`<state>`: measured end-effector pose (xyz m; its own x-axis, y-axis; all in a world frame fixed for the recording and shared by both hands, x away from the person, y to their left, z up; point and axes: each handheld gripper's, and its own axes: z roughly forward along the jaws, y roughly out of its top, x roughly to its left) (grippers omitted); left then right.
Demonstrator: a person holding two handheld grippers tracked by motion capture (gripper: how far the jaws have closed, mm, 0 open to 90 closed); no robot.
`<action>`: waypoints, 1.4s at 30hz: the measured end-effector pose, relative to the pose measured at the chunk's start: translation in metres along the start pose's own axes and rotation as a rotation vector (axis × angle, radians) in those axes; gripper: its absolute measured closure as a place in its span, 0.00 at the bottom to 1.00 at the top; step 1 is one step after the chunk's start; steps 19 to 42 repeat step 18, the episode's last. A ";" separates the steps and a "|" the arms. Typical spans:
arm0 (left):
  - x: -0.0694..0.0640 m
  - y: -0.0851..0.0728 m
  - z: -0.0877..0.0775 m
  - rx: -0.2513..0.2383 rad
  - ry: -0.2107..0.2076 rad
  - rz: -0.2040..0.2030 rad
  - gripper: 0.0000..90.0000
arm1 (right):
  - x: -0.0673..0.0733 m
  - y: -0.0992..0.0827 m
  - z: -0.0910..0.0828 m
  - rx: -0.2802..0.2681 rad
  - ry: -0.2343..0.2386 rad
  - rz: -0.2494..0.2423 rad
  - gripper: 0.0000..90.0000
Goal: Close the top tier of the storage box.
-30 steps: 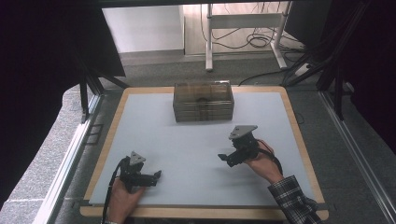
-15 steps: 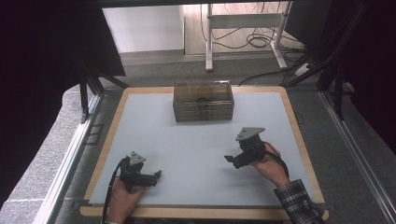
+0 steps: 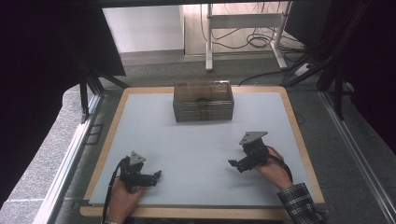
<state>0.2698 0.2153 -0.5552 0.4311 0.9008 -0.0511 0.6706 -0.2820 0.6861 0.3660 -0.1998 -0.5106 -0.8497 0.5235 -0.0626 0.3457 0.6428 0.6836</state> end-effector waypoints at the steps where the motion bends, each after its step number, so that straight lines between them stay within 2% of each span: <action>1: 0.000 0.000 0.000 0.000 0.000 0.000 0.00 | 0.000 -0.001 0.001 0.006 0.003 0.001 0.00; 7: 0.000 0.000 0.000 0.000 0.000 0.001 0.00 | 0.002 -0.007 0.006 0.027 0.018 0.000 0.00; 12: 0.000 0.000 0.000 0.000 0.000 0.000 0.00 | 0.004 -0.013 0.015 0.070 0.031 -0.002 0.00; 18: 0.000 0.000 0.000 0.000 0.000 0.000 0.00 | 0.003 -0.018 0.015 0.028 0.033 -0.008 0.00; 42: 0.000 0.000 0.000 0.000 0.000 0.000 0.00 | 0.003 -0.018 0.015 0.028 0.033 -0.008 0.00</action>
